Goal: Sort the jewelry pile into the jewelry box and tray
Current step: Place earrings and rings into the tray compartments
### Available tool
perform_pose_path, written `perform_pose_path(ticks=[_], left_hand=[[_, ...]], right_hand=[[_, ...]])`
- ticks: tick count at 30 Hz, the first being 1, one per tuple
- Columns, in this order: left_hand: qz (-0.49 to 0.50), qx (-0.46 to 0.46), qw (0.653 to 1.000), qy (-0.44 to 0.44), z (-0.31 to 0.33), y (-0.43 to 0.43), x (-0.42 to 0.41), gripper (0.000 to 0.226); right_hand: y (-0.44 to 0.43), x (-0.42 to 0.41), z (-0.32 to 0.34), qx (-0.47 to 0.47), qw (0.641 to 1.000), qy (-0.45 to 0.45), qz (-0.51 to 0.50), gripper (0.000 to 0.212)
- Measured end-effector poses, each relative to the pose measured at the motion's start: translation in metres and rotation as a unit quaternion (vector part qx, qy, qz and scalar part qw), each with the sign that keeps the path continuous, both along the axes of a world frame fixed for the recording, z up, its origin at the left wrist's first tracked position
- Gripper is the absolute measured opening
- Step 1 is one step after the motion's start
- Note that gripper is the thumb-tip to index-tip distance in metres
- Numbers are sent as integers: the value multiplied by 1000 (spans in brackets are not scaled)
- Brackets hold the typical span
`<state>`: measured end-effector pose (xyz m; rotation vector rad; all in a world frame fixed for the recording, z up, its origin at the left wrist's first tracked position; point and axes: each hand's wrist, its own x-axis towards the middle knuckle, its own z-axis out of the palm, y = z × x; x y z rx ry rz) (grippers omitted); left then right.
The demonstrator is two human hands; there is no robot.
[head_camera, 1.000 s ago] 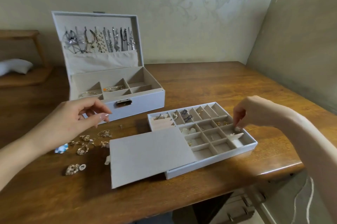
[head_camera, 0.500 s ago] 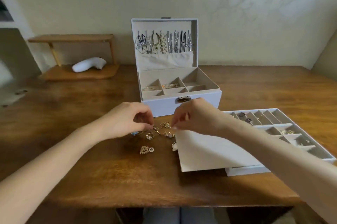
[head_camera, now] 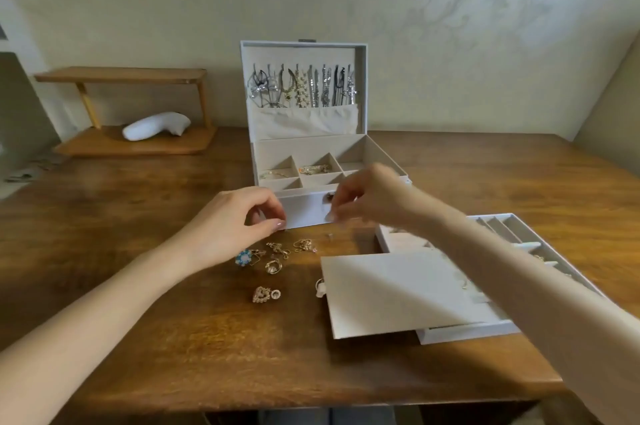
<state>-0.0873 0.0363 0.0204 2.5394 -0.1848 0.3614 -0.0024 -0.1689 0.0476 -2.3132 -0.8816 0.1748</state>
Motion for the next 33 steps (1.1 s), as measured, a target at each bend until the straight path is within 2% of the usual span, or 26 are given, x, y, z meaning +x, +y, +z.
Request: perform_pose_path(ticks=[2, 4, 6, 8, 11, 15, 18, 21, 23, 25, 27, 28, 30, 33], left_hand=[[-7, -7, 1000, 8, 1, 0, -6, 6], [-25, -7, 999, 24, 0, -3, -10, 7], [-45, -14, 997, 57, -2, -13, -9, 6], [-58, -32, 994, 92, -4, -26, -5, 19], [-68, -44, 988, 130, -5, -39, 4, 37], [-105, -57, 975, 188, -1, -47, 9, 42], [-132, -92, 961, 224, 2, -48, 8, 42], [-152, -108, 954, 233, 3, -45, 8, 70], [-156, -96, 955, 235, 1, -44, 11, 78], [-148, -86, 960, 220, -1, -45, 13, 76], [-131, -87, 965, 208, -3, -44, 16, 83], [-122, -83, 968, 203, -3, -46, 17, 85], [-111, -68, 973, 192, -2, -50, 19, 68], [-82, -61, 983, 153, -1, -54, 24, 17]], right_hand=[[-39, 6, 17, 56, 998, 8, -31, 11], [-94, 13, 26, 66, 995, -11, -73, 12], [-151, 19, 24, 14, 992, -29, -126, 21], [-197, 19, 16, -54, 983, -26, -172, 26], [-236, 14, -2, -108, 973, -31, -201, 31], [-252, 7, -18, -136, 973, -33, -185, 24], [-253, 9, -23, -169, 969, -64, -166, 30], [-247, 10, -27, -235, 959, -88, -132, 34], [-244, 8, -27, -270, 951, -88, -123, 28], [-244, 7, -22, -241, 955, -91, -146, 19], [-247, 12, -17, -170, 954, -107, -222, 12], [-248, 16, -16, -165, 946, -107, -256, 10], [-247, 21, -19, -212, 935, -51, -280, 14], [-244, 24, -29, -204, 935, 45, -285, 13]])
